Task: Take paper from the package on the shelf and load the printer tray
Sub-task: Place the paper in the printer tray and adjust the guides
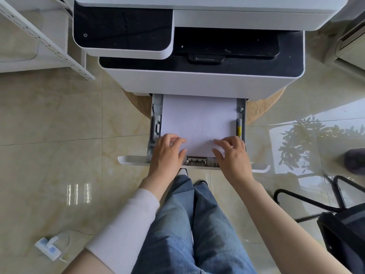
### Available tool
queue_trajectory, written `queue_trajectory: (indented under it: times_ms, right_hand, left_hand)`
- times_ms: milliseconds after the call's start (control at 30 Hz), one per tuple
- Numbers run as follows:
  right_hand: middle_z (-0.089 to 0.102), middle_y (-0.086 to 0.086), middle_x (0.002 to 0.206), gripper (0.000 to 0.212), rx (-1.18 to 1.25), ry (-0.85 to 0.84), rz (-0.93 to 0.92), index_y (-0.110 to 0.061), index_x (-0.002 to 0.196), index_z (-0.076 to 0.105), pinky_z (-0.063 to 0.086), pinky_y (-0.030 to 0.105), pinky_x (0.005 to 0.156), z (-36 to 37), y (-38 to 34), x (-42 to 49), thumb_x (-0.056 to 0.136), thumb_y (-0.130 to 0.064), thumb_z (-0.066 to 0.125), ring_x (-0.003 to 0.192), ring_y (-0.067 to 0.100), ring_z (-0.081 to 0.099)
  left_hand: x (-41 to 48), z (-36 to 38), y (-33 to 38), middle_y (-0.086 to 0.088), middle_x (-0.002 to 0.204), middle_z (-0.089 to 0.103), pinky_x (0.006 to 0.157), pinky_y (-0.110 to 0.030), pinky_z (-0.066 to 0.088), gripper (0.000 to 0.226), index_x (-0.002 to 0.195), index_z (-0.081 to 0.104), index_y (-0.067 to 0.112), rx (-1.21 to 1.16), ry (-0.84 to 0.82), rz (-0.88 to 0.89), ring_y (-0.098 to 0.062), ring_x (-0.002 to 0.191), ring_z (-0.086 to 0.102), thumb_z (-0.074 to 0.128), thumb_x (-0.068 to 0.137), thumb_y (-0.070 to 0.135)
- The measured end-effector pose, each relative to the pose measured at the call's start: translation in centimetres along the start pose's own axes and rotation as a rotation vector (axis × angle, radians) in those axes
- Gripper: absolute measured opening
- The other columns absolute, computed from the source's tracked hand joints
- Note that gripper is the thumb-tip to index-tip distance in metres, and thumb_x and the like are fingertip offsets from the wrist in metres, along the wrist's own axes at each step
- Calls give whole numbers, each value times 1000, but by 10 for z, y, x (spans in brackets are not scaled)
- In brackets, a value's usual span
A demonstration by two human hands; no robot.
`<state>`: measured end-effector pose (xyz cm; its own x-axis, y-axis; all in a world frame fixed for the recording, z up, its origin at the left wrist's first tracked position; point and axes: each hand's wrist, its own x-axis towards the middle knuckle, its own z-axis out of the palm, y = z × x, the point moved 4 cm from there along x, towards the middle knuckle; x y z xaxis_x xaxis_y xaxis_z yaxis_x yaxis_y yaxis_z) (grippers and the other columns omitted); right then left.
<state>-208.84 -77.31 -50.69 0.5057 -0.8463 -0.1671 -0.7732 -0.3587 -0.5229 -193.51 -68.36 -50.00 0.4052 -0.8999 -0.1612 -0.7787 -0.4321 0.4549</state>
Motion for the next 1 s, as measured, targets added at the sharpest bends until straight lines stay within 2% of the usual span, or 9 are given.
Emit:
queue_trajectory:
  times_ms: [100,167,233,333,400,433,567,667,1000]
  right_hand:
    - [50,19,107,28,-55,-47,31,-10,113,63,51,41,76,2,3,3,85,-11,62,103,35,46]
    - [52,20,105,29,-14,-23,-7,-5,113,63,53,42,76,-3,2,3,83,-5,63,94,35,53]
    - [55,22,104,31,49,74,-31,0,112,62,55,40,71,-12,4,2,81,2,64,80,34,59]
    - [53,21,113,30,165,259,212,0,114,58,51,38,75,-28,25,8,83,2,60,80,29,57]
    - [53,17,117,26,228,253,408,-3,114,59,43,27,76,-29,36,14,88,-5,56,79,19,52]
    - [56,16,115,24,221,232,440,-4,112,61,40,24,75,-27,37,17,89,-7,55,80,19,52]
    - [66,13,110,24,177,228,485,-11,110,64,43,34,78,-22,35,26,91,-11,50,95,31,57]
    - [69,15,104,27,168,233,527,-12,108,66,43,36,80,-18,33,29,88,-7,49,92,35,57]
    - [71,15,101,25,201,247,553,-13,107,67,46,36,84,-20,32,28,87,-7,53,92,33,60]
  left_hand:
    - [2,0,-2,-13,118,52,86,-37,43,27,111,61,12,51,4,-52,-29,109,47,61,84,15]
    - [2,-8,-4,-14,116,53,85,-36,44,25,110,61,9,15,52,-105,-29,109,47,59,85,12]
    - [4,-21,-12,-17,110,55,80,-35,47,24,108,62,5,-61,187,-175,-32,104,52,59,85,5]
    - [12,-38,-33,-18,110,53,81,-33,47,27,113,60,6,-143,342,-330,-31,97,55,58,86,5]
    - [19,-36,-45,-18,113,53,82,-30,45,28,116,58,5,-182,317,-426,-31,94,57,57,88,9]
    - [22,-33,-48,-18,114,54,81,-28,44,27,116,58,5,-195,289,-447,-30,92,58,56,89,10]
    - [25,-21,-53,-17,106,61,80,-34,49,23,110,62,8,-224,271,-437,-30,90,60,59,88,11]
    - [27,-20,-55,-17,100,63,78,-32,48,22,106,65,7,-270,281,-436,-29,87,61,62,84,8]
    - [26,-21,-53,-15,100,62,74,-22,41,22,106,65,6,-299,298,-408,-20,78,56,62,84,6]
